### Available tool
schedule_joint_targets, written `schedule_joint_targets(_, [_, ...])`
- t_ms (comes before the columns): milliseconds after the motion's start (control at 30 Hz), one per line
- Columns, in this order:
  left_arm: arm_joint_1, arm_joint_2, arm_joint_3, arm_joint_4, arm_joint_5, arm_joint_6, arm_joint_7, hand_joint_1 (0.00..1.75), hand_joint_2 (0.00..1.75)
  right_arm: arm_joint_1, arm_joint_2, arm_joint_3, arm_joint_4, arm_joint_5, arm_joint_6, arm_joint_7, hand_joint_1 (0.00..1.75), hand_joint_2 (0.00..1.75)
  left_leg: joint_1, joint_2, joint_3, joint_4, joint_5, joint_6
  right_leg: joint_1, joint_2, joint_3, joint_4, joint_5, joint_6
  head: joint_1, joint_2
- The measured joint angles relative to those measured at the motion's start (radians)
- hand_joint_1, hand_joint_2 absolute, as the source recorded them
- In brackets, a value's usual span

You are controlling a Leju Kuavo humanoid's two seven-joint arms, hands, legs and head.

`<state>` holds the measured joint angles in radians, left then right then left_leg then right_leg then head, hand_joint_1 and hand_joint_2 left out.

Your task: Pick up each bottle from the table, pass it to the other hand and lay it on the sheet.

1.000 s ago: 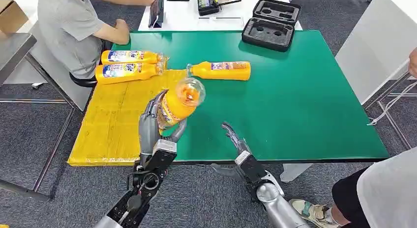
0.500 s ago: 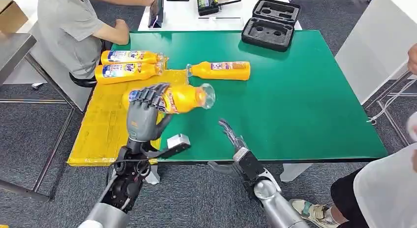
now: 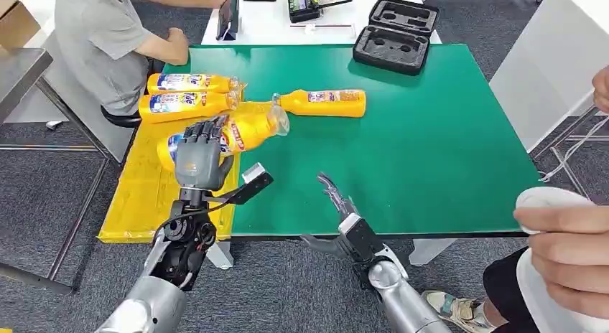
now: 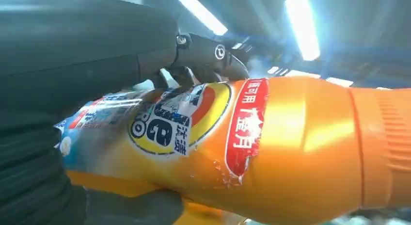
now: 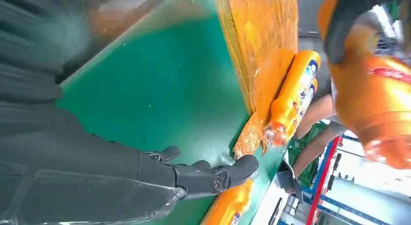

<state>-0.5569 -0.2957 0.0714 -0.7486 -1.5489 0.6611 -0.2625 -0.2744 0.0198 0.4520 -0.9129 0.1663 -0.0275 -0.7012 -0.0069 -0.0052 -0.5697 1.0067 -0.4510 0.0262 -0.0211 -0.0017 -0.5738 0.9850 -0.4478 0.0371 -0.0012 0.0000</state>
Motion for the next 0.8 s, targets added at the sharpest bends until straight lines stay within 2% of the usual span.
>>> schedule_joint_targets(67, [-0.017, 0.008, -0.016, 0.057, 0.000, 0.000, 0.031, 1.71, 1.75, 0.000, 0.000, -0.002, 0.000, 0.000, 0.003, 0.000, 0.00, 1.75, 0.000, 0.000, 0.000, 0.000, 0.000, 0.000, 0.000, 0.000, 0.000, 0.000, 0.000, 0.000, 0.000, 0.000])
schedule_joint_targets(500, [-0.081, 0.047, -0.125, 0.292, -0.021, -0.004, 0.271, 1.75, 1.75, -0.001, 0.006, -0.003, 0.018, 0.003, 0.016, 0.000, 0.00, 1.75, 0.000, 0.000, 0.000, 0.000, 0.000, 0.000, 0.000, 0.000, 0.000, 0.000, 0.000, 0.000, 0.000, 0.000])
schedule_joint_targets(800, [-0.128, 0.089, -0.273, 0.382, -0.021, -0.044, 0.393, 1.73, 1.75, -0.001, 0.009, -0.003, 0.032, -0.001, 0.016, 0.000, 0.00, 1.75, 0.000, 0.000, 0.000, 0.000, 0.000, 0.000, 0.000, 0.000, 0.000, 0.000, 0.000, 0.000, 0.000, 0.000])
